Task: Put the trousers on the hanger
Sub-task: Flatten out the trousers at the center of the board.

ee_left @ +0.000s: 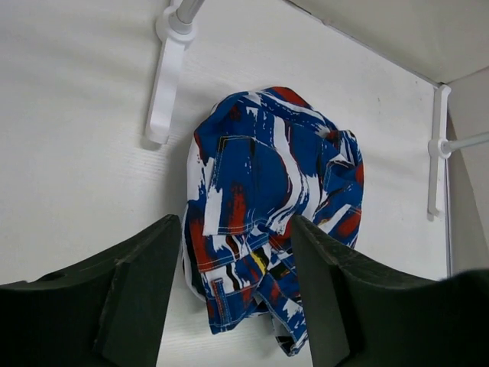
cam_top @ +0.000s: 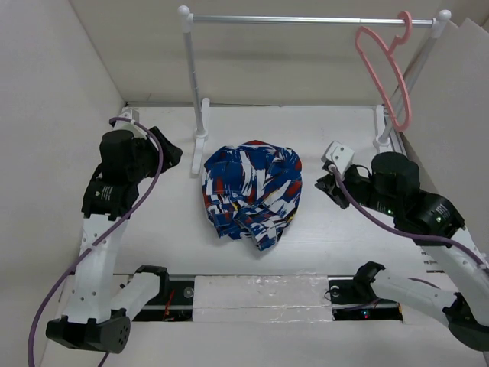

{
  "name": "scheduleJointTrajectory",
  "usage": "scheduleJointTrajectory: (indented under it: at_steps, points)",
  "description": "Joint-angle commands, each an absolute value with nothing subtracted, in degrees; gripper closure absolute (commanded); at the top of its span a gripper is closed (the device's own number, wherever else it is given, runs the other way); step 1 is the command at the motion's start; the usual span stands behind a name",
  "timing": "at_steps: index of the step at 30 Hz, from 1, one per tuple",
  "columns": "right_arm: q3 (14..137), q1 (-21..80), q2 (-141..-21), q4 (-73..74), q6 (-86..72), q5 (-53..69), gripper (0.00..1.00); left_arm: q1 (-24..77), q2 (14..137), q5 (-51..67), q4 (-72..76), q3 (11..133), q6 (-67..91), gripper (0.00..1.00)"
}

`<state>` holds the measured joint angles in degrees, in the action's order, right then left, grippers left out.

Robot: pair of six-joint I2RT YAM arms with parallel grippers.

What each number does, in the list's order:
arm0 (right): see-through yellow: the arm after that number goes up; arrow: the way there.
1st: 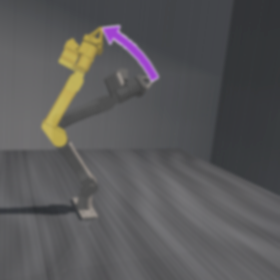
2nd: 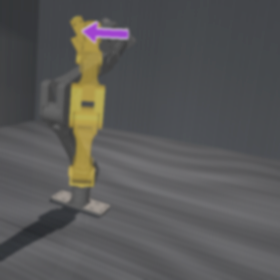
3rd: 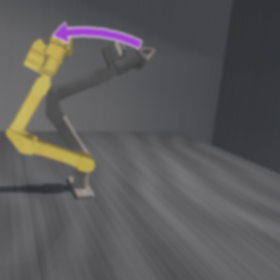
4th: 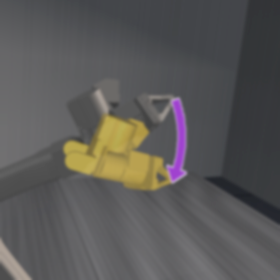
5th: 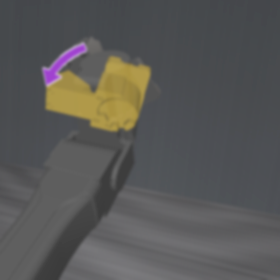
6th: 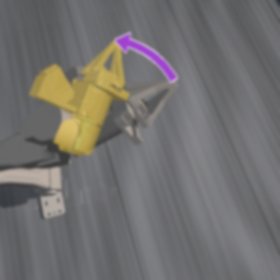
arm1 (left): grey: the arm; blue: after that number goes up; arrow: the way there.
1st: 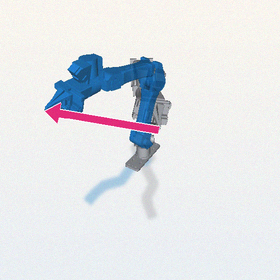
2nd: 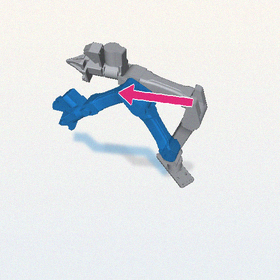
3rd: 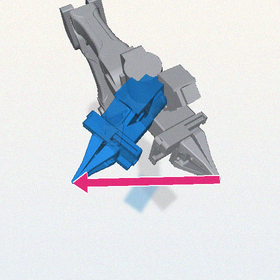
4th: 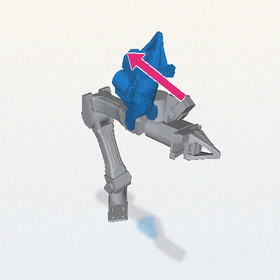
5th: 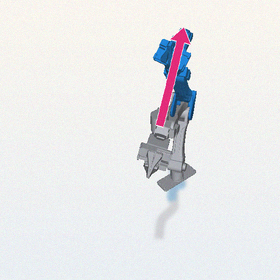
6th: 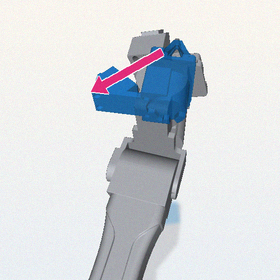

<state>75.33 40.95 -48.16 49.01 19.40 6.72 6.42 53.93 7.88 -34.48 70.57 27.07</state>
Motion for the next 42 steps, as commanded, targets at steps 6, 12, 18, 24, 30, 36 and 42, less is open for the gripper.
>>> scheduleJointTrajectory:
  at_steps: [6, 12, 18, 24, 30, 36, 42]
  points:
    - [77.25, 41.22, -50.36, 43.24, 20.65, 10.9, 0.56, 6.5, 53.44, 6.86, -33.31, 75.5, 28.29, 0.48]
    - [74.89, 42.53, -56.94, 38.17, 22.59, 15.73, 1.0, 5.89, 50.19, -2.19, -34.97, 70.41, 32.95, 0.79]
    - [72.95, 54.74, -71.5, 26.39, 20.48, 8.71, 0.81, 3.78, 46.68, -2.03, -39.73, 54.78, 40.58, 1.0]
    - [77.25, 64.42, -87.08, 22.25, 19.95, 2.65, 0.25, 3.78, 41.58, 7.2, -34.64, 37.72, 48.51, 0.59]
    - [78.4, 65.12, -96.49, 18.12, 19.25, -0.44, 0.2, 3.78, 39.37, 11.68, -29.89, 29.19, 52.38, 0.55]
    - [80.6, 66.27, -102.83, 16.17, 17.84, -1.41, 0.19, 3.78, 41.22, 11.69, -28.13, 27.86, 53.35, 0.53]
    - [83.49, 66.27, -107.3, 15.45, 17.49, -8.16, 0.27, 3.78, 45.17, 15.2, -22.25, 24.79, 52.91, 0.53]
